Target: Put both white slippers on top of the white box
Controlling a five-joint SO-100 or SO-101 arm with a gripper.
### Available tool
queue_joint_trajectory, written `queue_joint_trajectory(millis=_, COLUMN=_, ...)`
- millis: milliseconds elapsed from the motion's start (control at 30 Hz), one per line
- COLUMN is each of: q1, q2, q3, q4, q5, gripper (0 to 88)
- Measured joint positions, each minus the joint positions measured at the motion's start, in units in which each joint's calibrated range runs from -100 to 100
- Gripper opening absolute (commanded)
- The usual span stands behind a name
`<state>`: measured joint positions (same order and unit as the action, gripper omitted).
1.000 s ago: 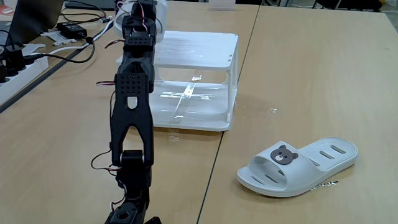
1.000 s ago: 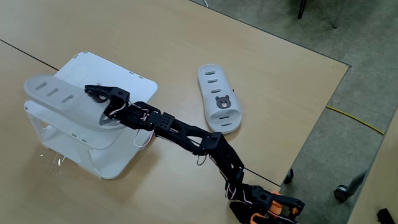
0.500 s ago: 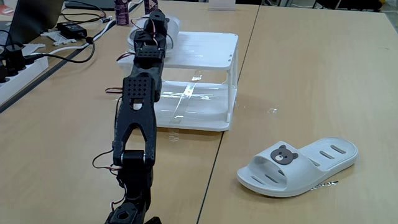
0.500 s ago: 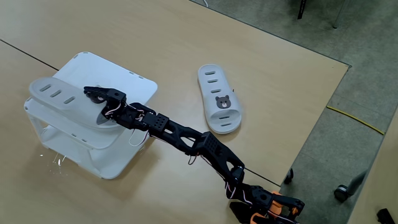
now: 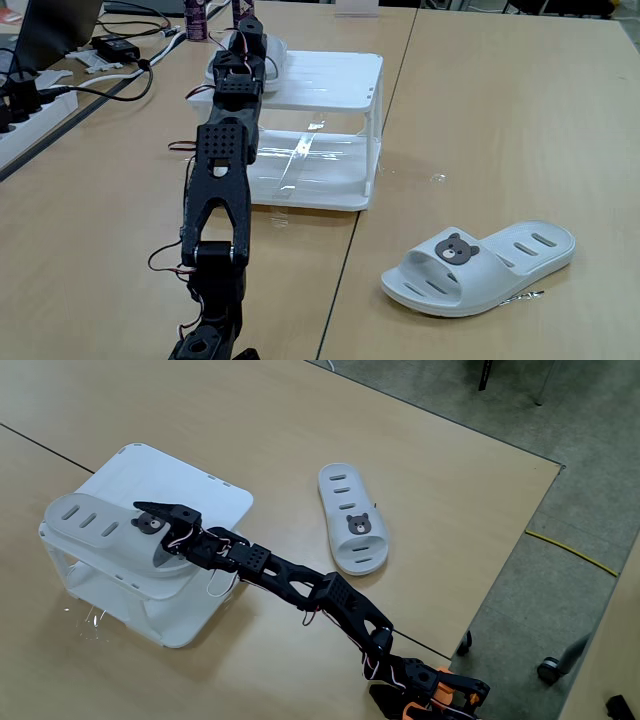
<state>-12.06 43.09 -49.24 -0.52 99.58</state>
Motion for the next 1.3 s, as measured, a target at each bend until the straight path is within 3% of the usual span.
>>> queue_joint_trajectory(millis=100, q1=0.5, q2=0.0, q3=0.0, q4=0.0, q5=0.0, gripper=29.9)
queue_joint_trajectory(millis=467, q1=1.1, q2=0.0, q3=0.3, q4=0.0, q5=0.0, gripper=30.1)
queue_joint_trajectory(millis=967, q1=1.1, q2=-18.5, q3=29.4, q4=-0.2, q5=0.0, gripper=30.1)
queue_joint_trajectory(millis=1300, q1=6.7, q2=-43.4, q3=56.3, q4=-0.1, q5=0.0, gripper=29.9)
